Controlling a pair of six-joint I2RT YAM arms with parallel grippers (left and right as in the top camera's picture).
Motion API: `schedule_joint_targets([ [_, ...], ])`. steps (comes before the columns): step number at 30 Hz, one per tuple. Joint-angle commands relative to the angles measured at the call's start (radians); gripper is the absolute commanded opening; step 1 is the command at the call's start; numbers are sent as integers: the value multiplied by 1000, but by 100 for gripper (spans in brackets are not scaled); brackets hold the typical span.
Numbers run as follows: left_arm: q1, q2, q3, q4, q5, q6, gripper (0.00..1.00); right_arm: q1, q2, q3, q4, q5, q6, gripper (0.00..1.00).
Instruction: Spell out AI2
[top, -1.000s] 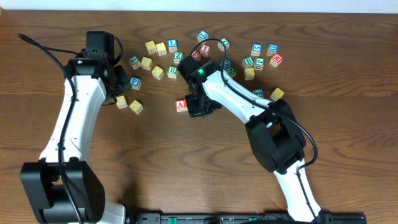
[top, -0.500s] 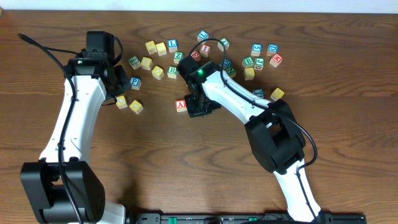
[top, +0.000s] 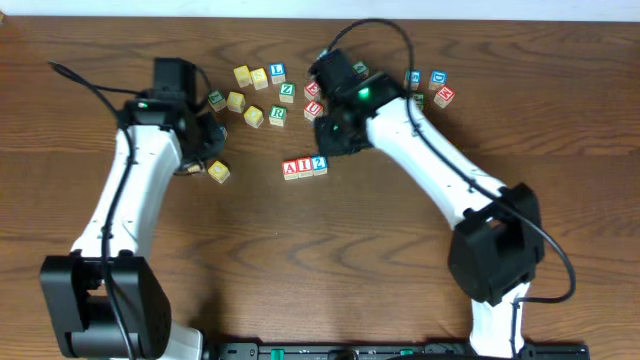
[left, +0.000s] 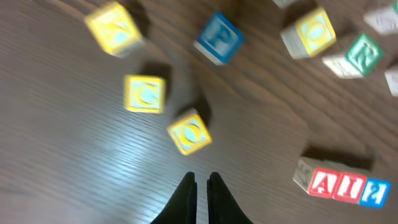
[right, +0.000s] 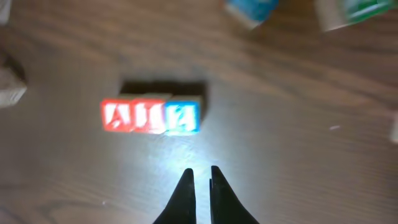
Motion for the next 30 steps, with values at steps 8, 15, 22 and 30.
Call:
schedule_joint_targets([
  [8,-145,101,-78,116,56,-55,8,-48,118,-11,37,-26,-1,3],
  [15,-183,169,-78,156,61,-78,8,-47,146,-13,70,-42,0,4],
  [22,-183,212,-79,172,62,-119,8,-43,146,-50,153,-79,16,4],
  [30,-183,232,-79,180,104,-141,8,-42,146,-149,251,-119,59,4],
])
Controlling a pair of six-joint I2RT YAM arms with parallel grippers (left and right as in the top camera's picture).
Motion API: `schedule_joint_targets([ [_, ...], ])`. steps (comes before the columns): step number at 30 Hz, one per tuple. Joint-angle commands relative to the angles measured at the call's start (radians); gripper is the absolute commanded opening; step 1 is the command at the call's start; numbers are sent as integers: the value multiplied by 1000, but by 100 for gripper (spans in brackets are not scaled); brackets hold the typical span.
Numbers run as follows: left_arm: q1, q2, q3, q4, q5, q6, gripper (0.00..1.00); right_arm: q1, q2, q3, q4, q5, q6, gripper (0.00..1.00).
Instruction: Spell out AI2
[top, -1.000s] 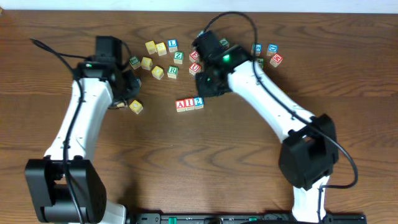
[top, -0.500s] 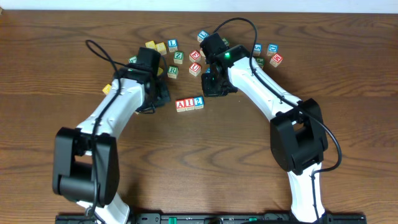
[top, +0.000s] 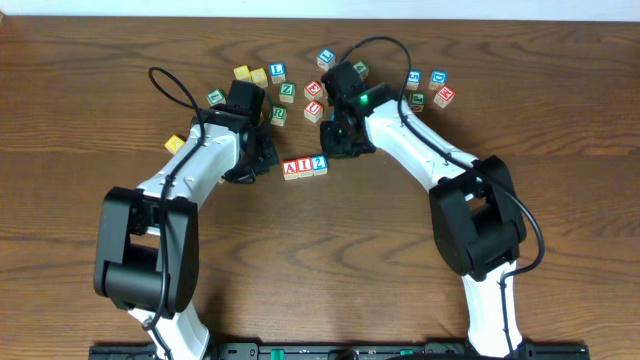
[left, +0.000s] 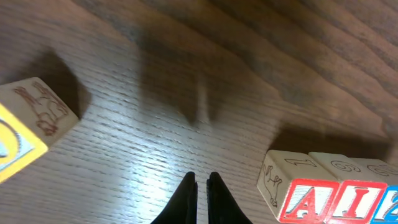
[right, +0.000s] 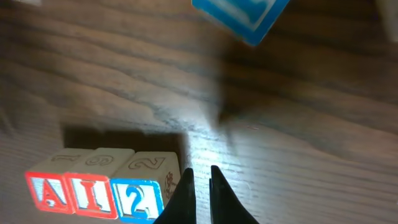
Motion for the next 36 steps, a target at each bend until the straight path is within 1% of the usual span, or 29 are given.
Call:
schedule_joint_targets([
  [1,3,14,-10,4,21,-16,8,6,7,-48,31,-39,35,4],
  [7,2,20,-26,27,30,-40,8,8,7,-82,78,-55,39,4],
  [10,3,28,-58,78,85,-42,8,8,7,-82,78,-54,42,4],
  [12,2,31,-71,102,118,-41,8,8,7,-82,78,-54,42,4],
  [20,2,38,-71,116,155,-11,8,13,7,-89,82,-55,61,5],
  [36,-14,43,-71,143,158,12,8,31,7,-89,81,-54,80,5],
])
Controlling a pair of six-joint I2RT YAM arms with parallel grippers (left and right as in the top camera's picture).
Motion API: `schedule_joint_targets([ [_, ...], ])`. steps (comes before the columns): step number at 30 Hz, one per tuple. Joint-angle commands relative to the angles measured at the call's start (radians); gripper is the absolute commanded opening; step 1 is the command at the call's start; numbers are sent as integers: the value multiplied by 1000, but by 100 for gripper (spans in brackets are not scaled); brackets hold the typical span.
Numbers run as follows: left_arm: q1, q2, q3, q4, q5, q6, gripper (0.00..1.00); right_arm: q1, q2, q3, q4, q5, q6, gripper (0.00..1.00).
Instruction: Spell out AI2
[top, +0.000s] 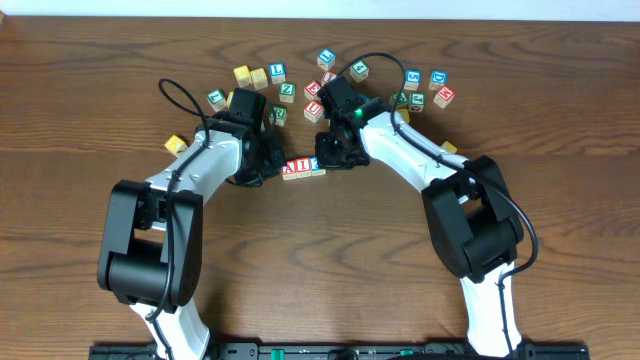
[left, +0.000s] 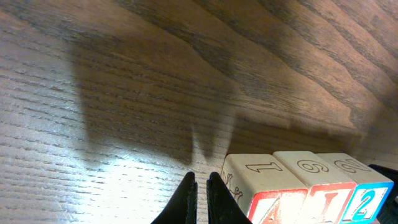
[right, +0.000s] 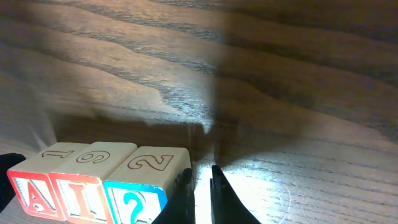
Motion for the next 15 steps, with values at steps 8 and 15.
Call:
schedule_joint_targets([
  [8,-51,23,-8,23,13,23,8,8,7,-9,-15,-7,32,3],
  [15,-51,24,-8,44,10,27,8,8,7,-9,-45,-6,73,1],
])
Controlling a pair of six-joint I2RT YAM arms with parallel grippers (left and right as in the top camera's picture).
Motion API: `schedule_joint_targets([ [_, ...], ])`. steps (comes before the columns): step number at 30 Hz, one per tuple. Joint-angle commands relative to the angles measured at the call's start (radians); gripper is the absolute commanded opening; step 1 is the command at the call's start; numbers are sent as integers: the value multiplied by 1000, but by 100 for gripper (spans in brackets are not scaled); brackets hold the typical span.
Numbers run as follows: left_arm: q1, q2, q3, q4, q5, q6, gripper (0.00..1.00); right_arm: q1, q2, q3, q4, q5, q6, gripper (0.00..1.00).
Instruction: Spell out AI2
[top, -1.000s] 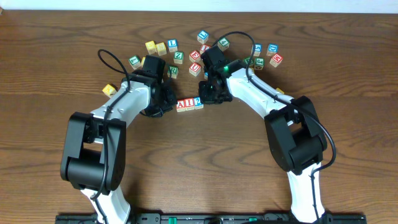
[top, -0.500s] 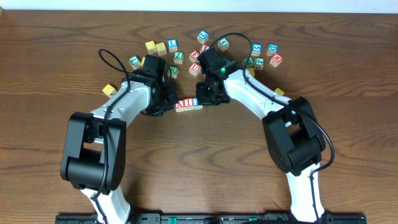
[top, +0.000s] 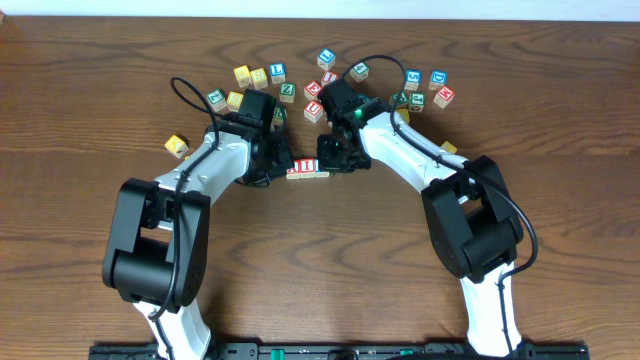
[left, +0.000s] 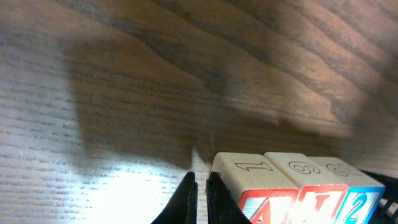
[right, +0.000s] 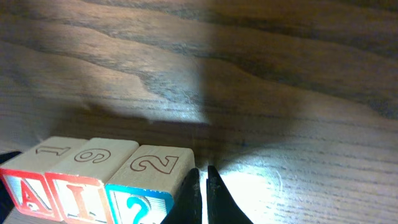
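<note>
Three wooden blocks stand side by side in a row (top: 307, 170): a red A (left: 258, 196), a red I (left: 311, 193) and a blue 2 (right: 152, 180). Low on the table, my left gripper (left: 200, 182) is shut, and its right finger touches the A block's outer side. My right gripper (right: 201, 174) is also shut, and its left finger rests against the outer side of the 2 block. Neither gripper holds anything. In the overhead view the two grippers flank the row, left gripper (top: 281, 164) and right gripper (top: 329, 162).
Several loose letter blocks (top: 325, 58) lie scattered behind the row, toward the far edge. One yellow block (top: 177, 146) sits to the left of my left arm, another (top: 447, 148) beside my right arm. Bare wooden table (top: 320, 260) stretches in front.
Both shut grippers have moved a little inward. The left now touches the A block's side, and the right now touches the 2 block's side. The row sits slightly further right.
At first both shut grippers hung well above the table, with the A, I, 2 row standing below. Then they were low on either side of the row, some way off. They were closer later, and now each touches one end.
</note>
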Motion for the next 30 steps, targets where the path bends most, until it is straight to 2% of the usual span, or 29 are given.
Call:
schedule_joint_targets([
  [1,-10,15,-8,11,13,18,8,6,7,-8,-6,-15,44,1],
  [20,-10,15,-8,34,12,33,8,6,7,-8,27,-11,68,2],
  [30,-10,16,-8,106,12,37,8,6,7,-8,52,39,68,4],
])
